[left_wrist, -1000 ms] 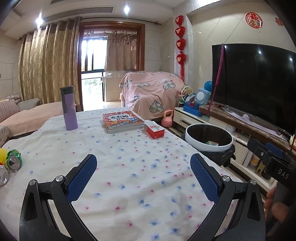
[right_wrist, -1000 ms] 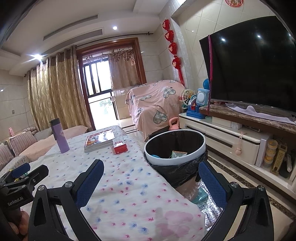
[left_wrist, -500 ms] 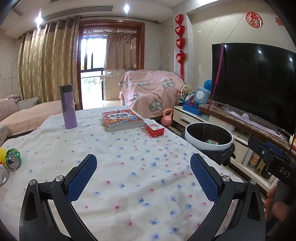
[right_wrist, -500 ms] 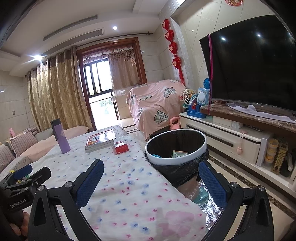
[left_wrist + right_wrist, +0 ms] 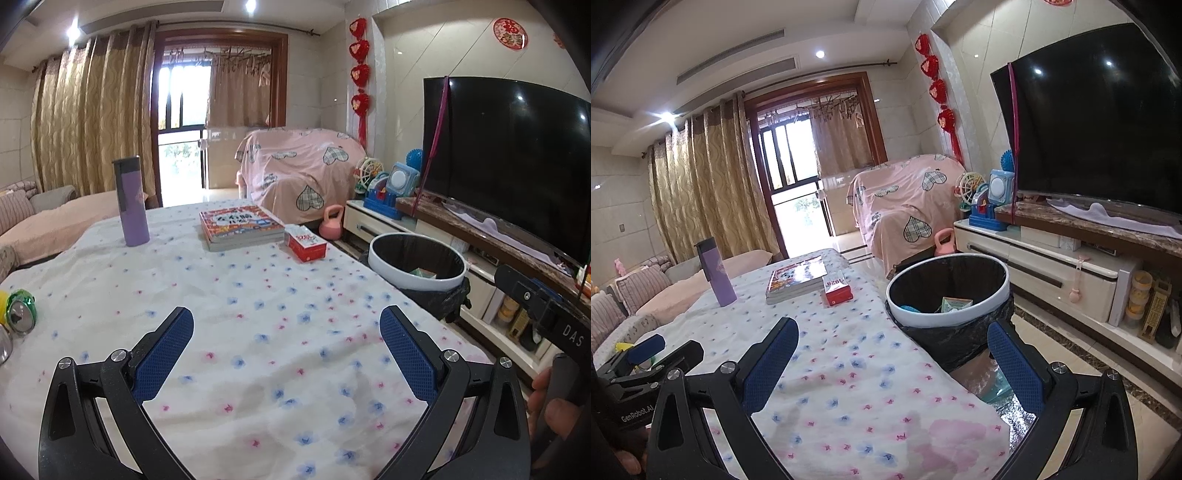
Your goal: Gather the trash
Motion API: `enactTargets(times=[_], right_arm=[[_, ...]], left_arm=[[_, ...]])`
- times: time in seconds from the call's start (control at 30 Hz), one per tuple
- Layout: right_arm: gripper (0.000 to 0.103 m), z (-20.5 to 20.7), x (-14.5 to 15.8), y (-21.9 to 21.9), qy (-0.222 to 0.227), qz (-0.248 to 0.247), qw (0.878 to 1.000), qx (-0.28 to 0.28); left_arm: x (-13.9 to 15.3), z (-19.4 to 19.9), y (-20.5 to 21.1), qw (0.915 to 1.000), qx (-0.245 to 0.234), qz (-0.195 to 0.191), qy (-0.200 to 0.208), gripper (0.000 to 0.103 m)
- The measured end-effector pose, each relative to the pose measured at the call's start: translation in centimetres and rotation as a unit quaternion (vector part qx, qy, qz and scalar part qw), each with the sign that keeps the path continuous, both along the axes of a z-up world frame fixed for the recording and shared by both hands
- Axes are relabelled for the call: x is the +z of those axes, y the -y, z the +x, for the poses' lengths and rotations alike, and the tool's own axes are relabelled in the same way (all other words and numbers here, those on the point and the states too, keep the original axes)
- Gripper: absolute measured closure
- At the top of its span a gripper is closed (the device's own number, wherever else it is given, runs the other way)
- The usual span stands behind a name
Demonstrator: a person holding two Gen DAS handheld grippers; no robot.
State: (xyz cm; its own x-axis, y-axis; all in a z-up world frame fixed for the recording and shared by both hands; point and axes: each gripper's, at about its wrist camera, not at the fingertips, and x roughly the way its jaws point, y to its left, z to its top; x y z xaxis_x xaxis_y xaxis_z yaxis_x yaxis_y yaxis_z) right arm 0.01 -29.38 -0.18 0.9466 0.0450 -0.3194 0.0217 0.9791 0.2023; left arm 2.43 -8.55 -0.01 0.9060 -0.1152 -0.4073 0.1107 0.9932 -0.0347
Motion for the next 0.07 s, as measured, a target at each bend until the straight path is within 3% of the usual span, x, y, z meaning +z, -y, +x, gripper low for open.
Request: enactTargets(times=[0.07], right_arm=[[0.000,0.30,-0.14,0.26,-0.003,0.005,1.000,0.001]], left_arm=[[-0.19,0.31,-0.07,1.0000,0.000,-0.001,-0.007,0.000]])
